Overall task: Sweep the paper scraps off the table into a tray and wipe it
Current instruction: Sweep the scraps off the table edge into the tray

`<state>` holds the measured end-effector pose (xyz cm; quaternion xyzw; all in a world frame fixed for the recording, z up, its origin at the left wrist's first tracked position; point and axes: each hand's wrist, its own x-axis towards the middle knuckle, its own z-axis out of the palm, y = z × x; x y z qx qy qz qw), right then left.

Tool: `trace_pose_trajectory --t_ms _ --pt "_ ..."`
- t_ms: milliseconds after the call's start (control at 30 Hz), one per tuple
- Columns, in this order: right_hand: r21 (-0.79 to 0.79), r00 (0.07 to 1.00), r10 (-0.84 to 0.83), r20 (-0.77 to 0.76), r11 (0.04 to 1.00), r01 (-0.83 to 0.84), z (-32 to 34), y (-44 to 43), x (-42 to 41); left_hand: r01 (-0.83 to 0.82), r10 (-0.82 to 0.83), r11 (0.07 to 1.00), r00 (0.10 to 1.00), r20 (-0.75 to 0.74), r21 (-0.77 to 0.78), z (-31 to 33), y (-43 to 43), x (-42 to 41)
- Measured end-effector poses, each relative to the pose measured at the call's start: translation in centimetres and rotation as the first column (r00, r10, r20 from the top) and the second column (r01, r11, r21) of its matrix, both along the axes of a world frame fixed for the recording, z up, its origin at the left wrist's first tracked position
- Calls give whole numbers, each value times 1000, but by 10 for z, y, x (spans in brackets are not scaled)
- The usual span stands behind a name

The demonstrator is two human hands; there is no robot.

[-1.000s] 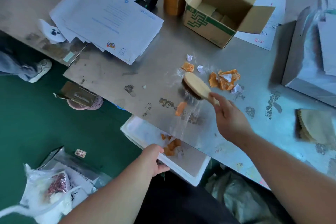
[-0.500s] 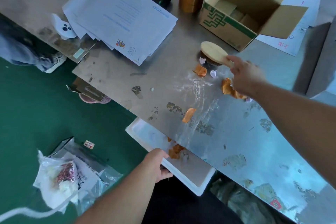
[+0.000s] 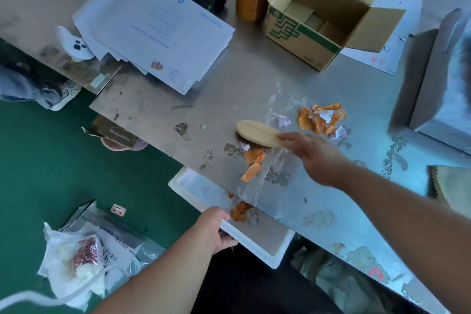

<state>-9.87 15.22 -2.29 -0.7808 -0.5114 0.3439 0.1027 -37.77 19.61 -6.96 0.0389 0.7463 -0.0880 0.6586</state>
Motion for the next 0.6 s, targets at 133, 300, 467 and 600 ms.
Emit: trace_pose_trajectory --t_ms 133,300,467,600 --pt "9 999 -18 -39 1000 19 0 -32 -30 22 -22 1000 1000 12 2 3 0 1" --pt "23 998 -33 -57 999 35 -4 -68 -65 68 -68 998 998 15 13 5 -2 0" --pt "13 999 -14 -34 1000 15 1 -94 -90 102 -103 994 994 42 35 8 -2 -1" --pt "1 999 -31 -32 1000 31 5 -109 -102 88 -90 996 994 56 31 8 -3 -2"
